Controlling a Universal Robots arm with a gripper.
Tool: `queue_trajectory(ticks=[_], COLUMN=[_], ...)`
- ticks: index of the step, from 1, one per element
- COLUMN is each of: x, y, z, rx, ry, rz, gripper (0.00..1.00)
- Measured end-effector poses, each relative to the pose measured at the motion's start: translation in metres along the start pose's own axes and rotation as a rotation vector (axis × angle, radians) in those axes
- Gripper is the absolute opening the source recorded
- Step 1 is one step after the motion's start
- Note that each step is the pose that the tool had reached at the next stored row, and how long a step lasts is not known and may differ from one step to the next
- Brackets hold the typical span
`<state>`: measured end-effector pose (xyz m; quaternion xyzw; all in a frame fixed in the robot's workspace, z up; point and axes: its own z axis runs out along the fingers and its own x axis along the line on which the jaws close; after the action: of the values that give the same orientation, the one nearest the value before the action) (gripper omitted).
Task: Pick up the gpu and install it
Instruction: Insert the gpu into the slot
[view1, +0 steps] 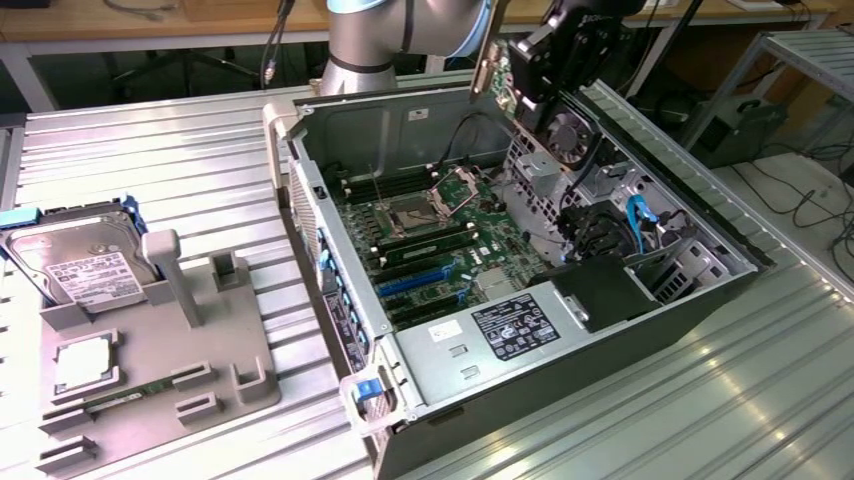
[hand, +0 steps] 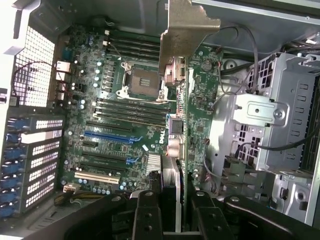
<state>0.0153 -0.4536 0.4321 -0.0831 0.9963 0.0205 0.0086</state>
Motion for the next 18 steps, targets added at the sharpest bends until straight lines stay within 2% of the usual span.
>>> queue_trajectory(ticks=[18], x=[0.0000], y=[0.0000], z=[0.0000], rx=[-0.0019], ry=[0.0037], rz=[-0.093], gripper=[0.28])
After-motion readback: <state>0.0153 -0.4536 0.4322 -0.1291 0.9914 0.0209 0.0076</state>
